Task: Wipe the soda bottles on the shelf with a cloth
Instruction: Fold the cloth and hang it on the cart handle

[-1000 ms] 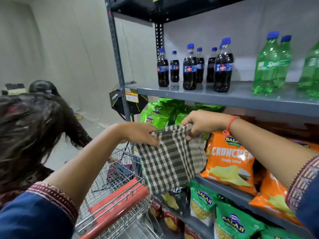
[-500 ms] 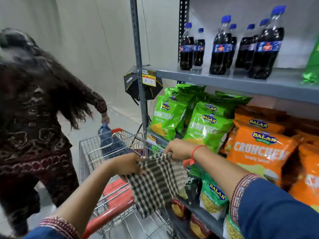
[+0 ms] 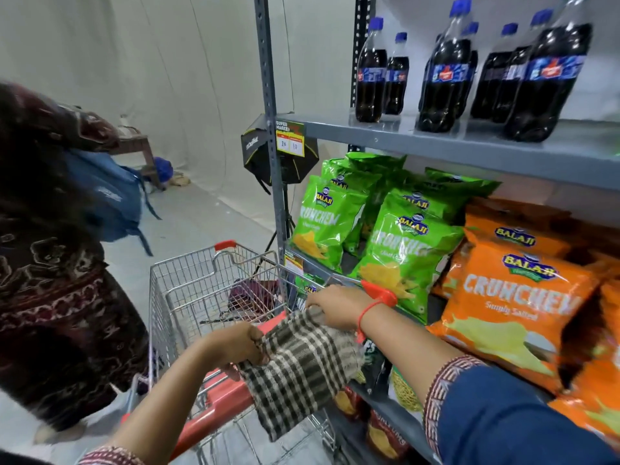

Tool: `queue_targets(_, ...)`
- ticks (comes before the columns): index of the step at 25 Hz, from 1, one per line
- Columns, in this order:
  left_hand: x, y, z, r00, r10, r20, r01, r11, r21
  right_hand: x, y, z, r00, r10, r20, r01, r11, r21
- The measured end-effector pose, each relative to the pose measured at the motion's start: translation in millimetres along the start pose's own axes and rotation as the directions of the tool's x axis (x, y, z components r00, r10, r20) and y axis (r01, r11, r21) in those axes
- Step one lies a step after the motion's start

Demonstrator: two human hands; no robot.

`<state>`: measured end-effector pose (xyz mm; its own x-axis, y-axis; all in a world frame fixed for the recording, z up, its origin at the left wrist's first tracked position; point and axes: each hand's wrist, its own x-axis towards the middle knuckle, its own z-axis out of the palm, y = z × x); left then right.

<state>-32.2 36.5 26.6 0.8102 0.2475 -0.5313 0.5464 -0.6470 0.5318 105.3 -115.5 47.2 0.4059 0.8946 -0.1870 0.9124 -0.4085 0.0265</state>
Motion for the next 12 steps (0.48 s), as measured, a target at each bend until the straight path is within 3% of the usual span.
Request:
queue_targets(2, 3, 5, 5, 0.993, 0.051, -0.108, -0.016, 0.953, 0.302, -5, 0, 3, 0.988, -0.037, -0.15, 0.021, 0.994, -0.109)
queue_targets(4, 1, 16, 16, 0.933, 0.213, -0.291, -0.017, 0.832, 0.555, -9, -1, 5, 0.942, -0.215, -0.258, 0.146, 0.954, -0.263)
queue_targets(6, -6, 26, 24, 0.9, 0.297, -0.319, -0.049, 0.796, 0.603, -13, -3, 9, 0.929, -0.296, -0.221, 0.226, 0.928, -0.295)
queue_targets(9, -12, 26, 34, 0.966, 0.179, -0.188, -0.035, 0.809, 0.587, -18, -1, 11, 0.985, -0.157, -0.07, 0.145, 0.978, -0.147)
queue_targets(12, -10, 16, 46, 0.983, 0.086, -0.161, 0.027, 0.802, 0.596, -22, 6, 14, 0.991, -0.071, 0.111, 0.081, 0.993, -0.082)
